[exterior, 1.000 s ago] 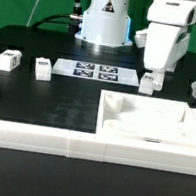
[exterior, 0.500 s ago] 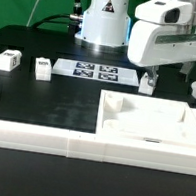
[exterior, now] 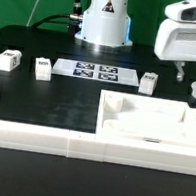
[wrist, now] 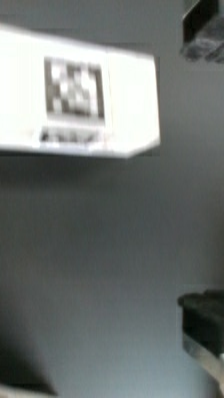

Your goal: Assemble one leg

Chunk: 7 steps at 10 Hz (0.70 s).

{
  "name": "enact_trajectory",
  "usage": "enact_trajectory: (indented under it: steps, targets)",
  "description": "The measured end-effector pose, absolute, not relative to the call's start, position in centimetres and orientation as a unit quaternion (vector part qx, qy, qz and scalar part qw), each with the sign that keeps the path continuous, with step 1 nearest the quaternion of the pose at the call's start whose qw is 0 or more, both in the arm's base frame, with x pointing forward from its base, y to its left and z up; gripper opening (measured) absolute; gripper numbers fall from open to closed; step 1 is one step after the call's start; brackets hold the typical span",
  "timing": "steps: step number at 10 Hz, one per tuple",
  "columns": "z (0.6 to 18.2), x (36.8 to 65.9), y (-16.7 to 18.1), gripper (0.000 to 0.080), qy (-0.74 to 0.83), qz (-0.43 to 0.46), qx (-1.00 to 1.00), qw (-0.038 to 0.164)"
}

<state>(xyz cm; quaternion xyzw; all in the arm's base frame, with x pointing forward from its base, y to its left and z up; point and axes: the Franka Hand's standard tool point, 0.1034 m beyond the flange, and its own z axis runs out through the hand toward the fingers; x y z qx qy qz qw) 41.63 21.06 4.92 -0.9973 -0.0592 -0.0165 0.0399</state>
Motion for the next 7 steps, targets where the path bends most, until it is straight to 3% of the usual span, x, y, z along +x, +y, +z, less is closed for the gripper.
enact_trajectory:
  steps: [4,7]
  targets:
    - [4.6,41.1,21.1,0.0649,-0.073,0.018,-0.997,0.028]
    - [4.5,40.1,20.4,0.0649,-0.070,0.159,-0.985,-0.014]
